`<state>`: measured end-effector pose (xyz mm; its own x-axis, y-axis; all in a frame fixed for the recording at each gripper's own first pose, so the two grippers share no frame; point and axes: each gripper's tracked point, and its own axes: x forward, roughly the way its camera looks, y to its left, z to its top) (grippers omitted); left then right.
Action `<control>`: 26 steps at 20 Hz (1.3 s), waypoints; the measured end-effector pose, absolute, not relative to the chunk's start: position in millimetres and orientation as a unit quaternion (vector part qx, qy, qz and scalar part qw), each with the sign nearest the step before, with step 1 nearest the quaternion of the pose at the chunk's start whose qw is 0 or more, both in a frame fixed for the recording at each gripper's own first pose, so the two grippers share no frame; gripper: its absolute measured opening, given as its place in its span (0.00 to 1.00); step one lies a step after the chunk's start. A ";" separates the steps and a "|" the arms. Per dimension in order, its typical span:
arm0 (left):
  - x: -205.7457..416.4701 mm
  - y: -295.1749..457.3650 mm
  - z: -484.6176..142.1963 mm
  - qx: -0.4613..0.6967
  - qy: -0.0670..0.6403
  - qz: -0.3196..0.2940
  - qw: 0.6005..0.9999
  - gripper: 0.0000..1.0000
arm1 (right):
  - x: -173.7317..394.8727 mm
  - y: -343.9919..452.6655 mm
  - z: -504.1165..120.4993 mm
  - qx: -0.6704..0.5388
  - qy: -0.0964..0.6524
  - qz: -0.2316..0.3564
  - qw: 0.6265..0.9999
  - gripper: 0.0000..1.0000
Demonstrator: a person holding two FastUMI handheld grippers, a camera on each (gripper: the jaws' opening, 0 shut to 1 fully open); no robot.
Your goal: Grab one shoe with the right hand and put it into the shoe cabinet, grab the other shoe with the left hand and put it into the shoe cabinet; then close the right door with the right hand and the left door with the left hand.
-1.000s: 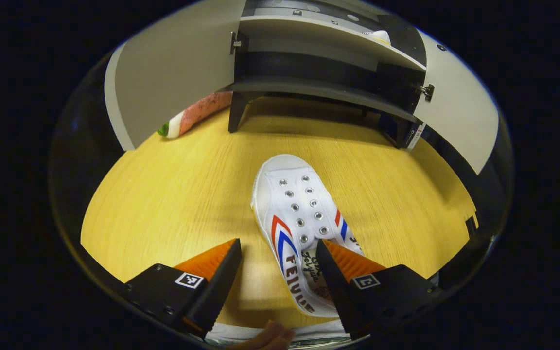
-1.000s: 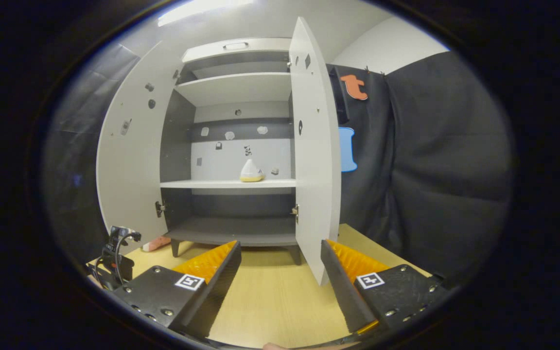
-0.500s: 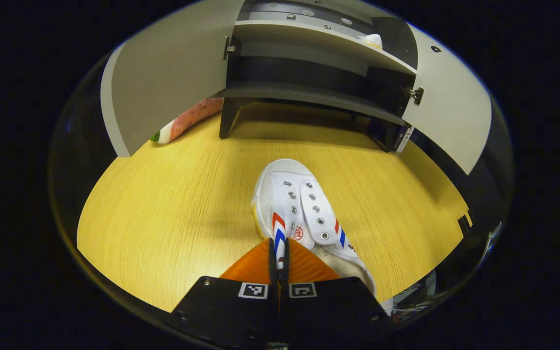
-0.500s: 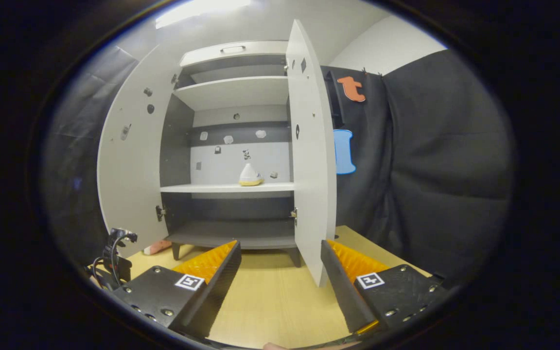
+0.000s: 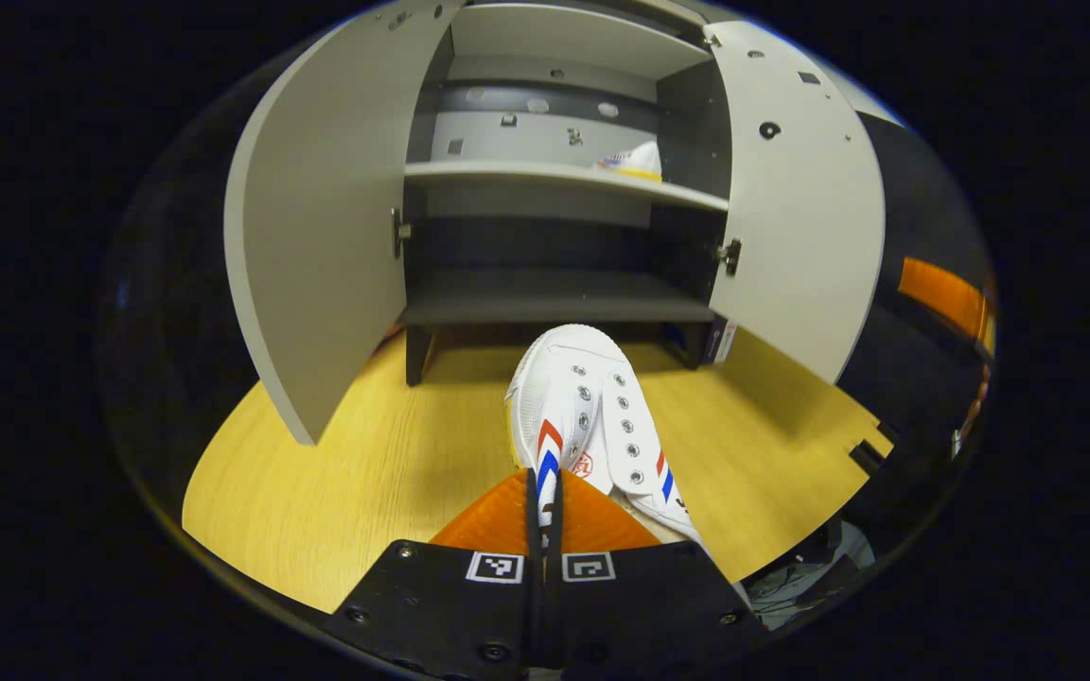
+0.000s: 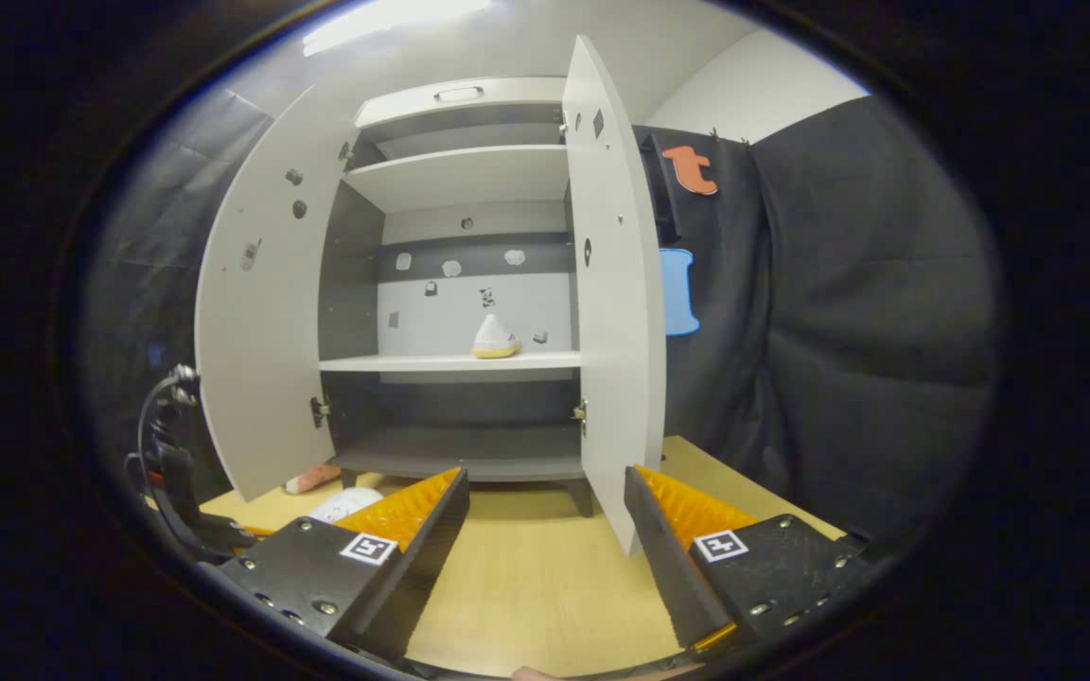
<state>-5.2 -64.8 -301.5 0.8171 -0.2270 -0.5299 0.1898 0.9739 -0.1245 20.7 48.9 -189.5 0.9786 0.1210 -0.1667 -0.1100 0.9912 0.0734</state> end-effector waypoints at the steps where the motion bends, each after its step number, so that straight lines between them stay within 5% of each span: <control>1: -1.0 -65.1 -285.9 -0.033 0.265 -0.110 0.957 0.01 | 19.8 50.9 -187.5 0.031 0.083 0.060 0.994 0.99; 5: 27.8 -69.6 -219.2 -0.041 0.216 -0.115 0.969 0.01 | 15.2 47.5 -181.4 0.023 0.074 0.058 0.995 0.98; 10: 92.8 -69.0 -142.5 -0.017 0.160 -0.095 0.982 0.01 | 16.0 10.6 -173.7 -0.020 0.054 -0.013 0.998 0.98; 15: 170.0 -76.5 -93.1 -0.078 0.169 -0.089 0.979 0.01 | 7.9 28.0 -164.2 0.029 0.051 0.039 0.997 0.98; 26: 355.3 -48.6 -89.7 -0.076 0.218 -0.013 0.973 0.01 | 0.1 46.5 -156.9 0.032 0.042 0.063 0.997 0.98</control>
